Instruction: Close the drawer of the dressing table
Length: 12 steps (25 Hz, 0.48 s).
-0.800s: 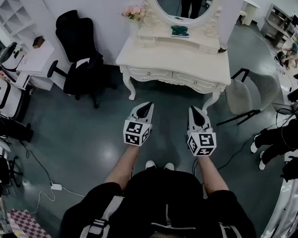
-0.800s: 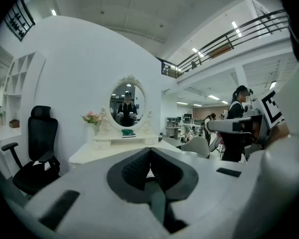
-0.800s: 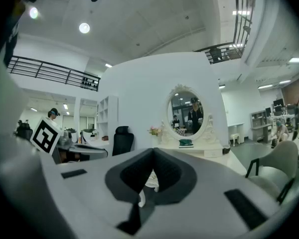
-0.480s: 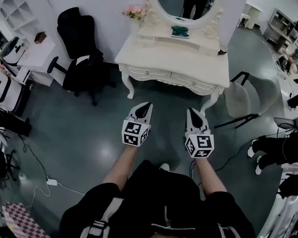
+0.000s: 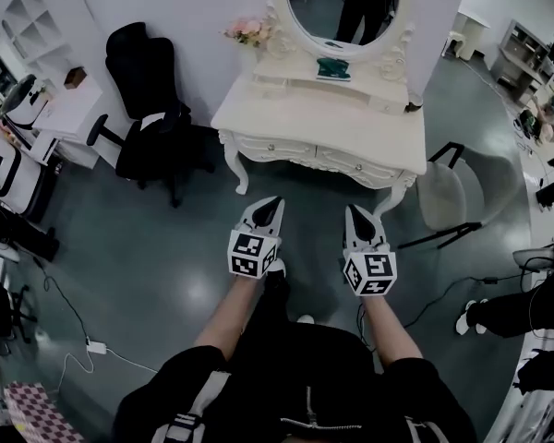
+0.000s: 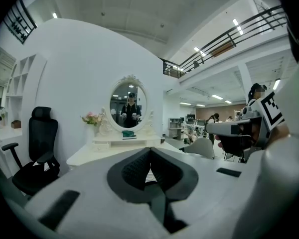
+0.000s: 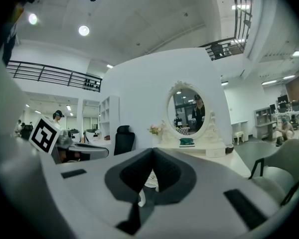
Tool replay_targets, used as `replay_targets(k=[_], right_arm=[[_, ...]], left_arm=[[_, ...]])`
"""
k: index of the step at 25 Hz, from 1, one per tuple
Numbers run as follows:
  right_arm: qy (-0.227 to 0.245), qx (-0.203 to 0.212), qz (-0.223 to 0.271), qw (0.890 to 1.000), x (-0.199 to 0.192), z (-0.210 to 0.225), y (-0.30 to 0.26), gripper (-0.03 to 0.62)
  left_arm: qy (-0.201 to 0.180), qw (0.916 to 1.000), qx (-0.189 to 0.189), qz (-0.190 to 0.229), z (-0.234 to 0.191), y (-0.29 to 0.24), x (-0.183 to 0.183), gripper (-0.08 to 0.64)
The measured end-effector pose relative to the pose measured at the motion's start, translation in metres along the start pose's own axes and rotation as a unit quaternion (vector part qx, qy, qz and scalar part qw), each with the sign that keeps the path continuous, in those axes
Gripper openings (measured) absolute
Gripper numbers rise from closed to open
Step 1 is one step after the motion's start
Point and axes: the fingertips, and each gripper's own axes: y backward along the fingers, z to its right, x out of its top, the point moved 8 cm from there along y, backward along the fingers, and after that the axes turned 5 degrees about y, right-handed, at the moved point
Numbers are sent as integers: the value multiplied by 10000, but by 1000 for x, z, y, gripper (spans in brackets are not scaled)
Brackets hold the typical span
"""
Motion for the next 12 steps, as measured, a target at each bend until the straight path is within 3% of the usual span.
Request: replay_targets(k=[12], right_arm=[[22,-305,-128,9994,18,35,-144,1]], left_arm=[[-12,9985,-538,-46,-94,-132,34,3]])
